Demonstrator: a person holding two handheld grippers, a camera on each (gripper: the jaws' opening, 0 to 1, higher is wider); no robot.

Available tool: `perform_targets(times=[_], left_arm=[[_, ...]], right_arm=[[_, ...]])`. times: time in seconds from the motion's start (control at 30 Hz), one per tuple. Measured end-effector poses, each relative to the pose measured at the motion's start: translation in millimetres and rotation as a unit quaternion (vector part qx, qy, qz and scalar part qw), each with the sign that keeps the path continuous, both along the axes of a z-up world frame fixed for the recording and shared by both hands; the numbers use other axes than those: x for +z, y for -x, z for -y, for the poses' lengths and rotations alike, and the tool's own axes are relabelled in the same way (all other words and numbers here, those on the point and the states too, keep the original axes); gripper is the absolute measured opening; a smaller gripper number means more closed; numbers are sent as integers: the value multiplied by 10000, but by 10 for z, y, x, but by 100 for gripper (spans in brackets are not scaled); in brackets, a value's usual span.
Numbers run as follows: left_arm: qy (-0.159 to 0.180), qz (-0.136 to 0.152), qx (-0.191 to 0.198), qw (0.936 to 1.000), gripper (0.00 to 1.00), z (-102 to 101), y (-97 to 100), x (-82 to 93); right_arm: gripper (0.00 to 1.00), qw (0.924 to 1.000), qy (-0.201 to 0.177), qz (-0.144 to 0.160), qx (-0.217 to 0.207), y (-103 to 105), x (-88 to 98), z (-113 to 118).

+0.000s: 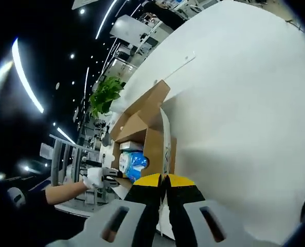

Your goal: Operate the shoe box by opening the lid, removing the specified soft item, and placing it in the target area until the item is outside and the box remains undamaged.

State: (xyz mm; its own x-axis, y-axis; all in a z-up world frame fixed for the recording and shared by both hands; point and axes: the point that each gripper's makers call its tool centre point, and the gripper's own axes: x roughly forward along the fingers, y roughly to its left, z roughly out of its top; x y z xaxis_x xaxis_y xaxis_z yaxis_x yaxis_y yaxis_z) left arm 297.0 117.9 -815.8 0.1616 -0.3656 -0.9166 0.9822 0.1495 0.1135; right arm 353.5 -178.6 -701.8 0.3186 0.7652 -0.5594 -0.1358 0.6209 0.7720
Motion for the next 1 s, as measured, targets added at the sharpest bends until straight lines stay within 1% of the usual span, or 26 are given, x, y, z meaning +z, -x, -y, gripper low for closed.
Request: perform_targets(times=[0.1, 0.2, 0.27, 0.37, 0.47, 0.53, 0.6, 0.67, 0.73, 0.8, 0.87, 0.93, 1.0], left_arm=[[-23, -44, 34, 10000, 3, -67, 10, 1], [-47, -68, 82, 9999, 3, -131, 22, 0], [-67, -99, 171, 9998, 3, -172, 27, 0], [-68, -82, 279, 9996, 4, -199, 34, 0], [-57, -74, 390, 9992, 3, -205, 28, 1], [-57, -70, 393, 9992, 3, -211, 19, -3], [-58, -100, 433, 9990, 3, -211, 16, 3], [-60, -105, 437, 9990, 3, -209, 17, 4], [-56, -132, 496, 9987, 3, -212, 12, -3], [-46, -141, 496, 9987, 3, -212, 9, 0], [-31, -168, 475, 9987, 3, -215, 7, -5], [-21, -140, 428, 9990, 3, -214, 12, 1], [-16, -80, 346, 9994, 3, -213, 19, -2]], right_arm=[[0, 10000, -4, -28, 16, -13, -12, -42], [0, 10000, -58, -40, 67, 41, 14, -139], [0, 9999, -27, -60, 92, 62, 1, -168], [0, 9998, 37, -133, 124, 91, -38, -201], [0, 9999, -17, -96, 109, 74, -4, -250], [0, 9999, -16, -69, 102, 47, -6, -275], [0, 9999, 72, -48, 82, 20, -45, -278], [0, 9999, 127, -91, 68, 14, -92, -271], [0, 9995, 265, -138, 95, 16, -166, -245], [0, 9991, 368, -180, 76, 13, -191, -223], [0, 9988, 475, -66, 74, -13, -202, -199], [0, 9986, 512, -102, 49, -21, -232, -183], [1, 9976, 697, -37, 15, -49, -295, -139]])
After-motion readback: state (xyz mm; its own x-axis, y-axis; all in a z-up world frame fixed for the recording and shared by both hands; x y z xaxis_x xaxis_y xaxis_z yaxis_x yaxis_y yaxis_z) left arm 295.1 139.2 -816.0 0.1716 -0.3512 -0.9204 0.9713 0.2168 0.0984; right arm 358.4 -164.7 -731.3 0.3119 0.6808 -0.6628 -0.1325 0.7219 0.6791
